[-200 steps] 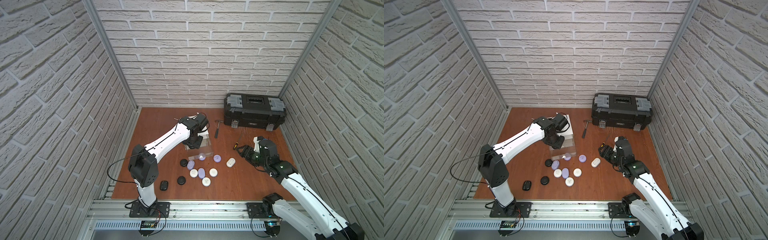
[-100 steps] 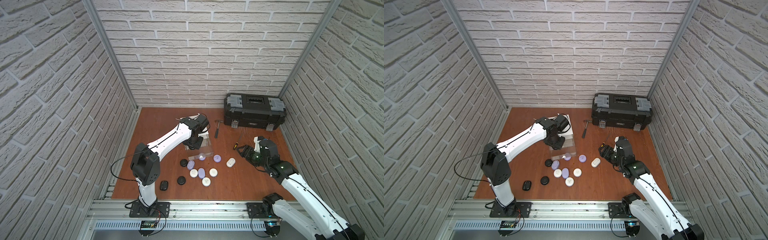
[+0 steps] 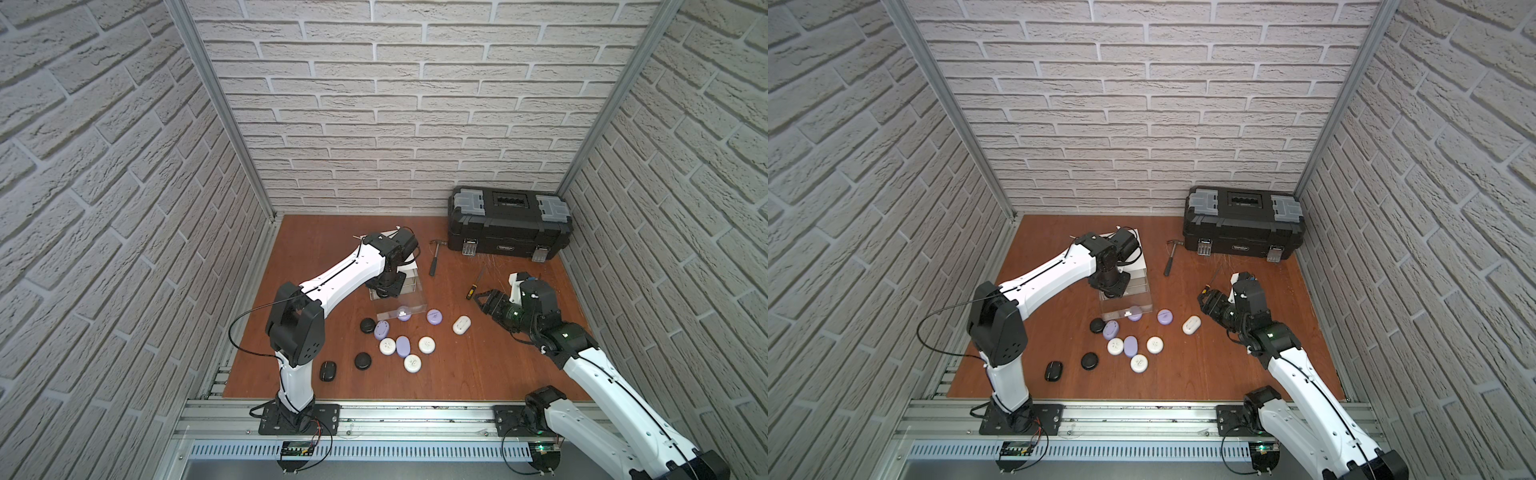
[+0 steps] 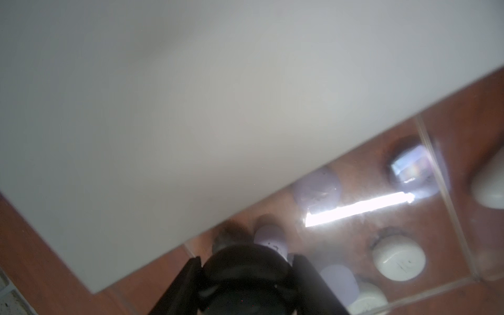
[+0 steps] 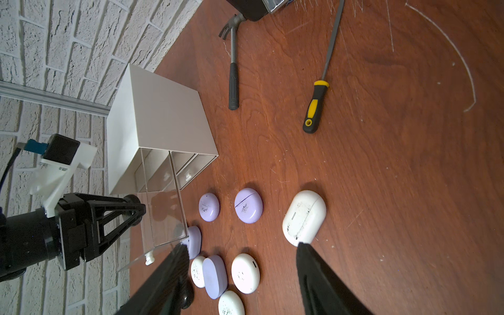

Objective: Put the bluetooth earphones in the drawer according to color
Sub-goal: Place the bluetooth earphone in the drawer.

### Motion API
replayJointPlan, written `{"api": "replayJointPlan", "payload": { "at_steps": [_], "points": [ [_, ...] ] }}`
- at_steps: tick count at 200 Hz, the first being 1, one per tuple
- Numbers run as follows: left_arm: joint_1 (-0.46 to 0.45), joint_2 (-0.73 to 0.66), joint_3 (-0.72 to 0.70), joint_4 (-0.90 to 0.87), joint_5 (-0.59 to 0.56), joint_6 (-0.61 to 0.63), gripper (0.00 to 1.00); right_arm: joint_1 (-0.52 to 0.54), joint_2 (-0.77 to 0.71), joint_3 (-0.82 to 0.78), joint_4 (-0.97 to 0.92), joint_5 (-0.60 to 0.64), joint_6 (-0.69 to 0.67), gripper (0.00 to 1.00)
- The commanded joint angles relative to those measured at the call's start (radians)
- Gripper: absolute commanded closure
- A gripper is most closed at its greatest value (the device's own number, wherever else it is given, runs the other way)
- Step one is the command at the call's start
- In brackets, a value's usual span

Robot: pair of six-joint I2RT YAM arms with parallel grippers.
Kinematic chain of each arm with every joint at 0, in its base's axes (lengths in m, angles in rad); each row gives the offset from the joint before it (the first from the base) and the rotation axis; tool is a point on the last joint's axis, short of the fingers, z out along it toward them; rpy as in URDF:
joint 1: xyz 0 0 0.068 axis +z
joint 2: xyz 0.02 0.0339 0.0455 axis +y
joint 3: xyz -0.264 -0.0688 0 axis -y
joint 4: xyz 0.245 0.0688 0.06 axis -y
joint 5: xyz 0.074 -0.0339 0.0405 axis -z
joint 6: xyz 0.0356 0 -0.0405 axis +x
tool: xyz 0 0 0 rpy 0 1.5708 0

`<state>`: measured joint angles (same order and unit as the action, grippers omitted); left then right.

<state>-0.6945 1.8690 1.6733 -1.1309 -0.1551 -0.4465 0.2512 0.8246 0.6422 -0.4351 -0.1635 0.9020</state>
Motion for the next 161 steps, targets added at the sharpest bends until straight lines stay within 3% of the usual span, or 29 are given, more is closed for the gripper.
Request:
{"api": "replayJointPlan", "payload": {
  "at_steps": [1,118,161],
  "points": [
    [0.008,0.015,0.037,-0.021,-0.019,0.007,0.56,-0.009,-0.013,-0.018,0.03,-0.009,-0.012,0.33],
    [0.029,0.059,0.086,-0.046,-0.034,0.015,0.5,-0.018,-0.016,-0.019,0.025,-0.016,-0.017,0.33],
    [0.033,0.058,0.083,-0.045,-0.039,0.014,0.42,-0.021,-0.01,-0.018,0.027,-0.018,-0.017,0.33]
  ]
}}
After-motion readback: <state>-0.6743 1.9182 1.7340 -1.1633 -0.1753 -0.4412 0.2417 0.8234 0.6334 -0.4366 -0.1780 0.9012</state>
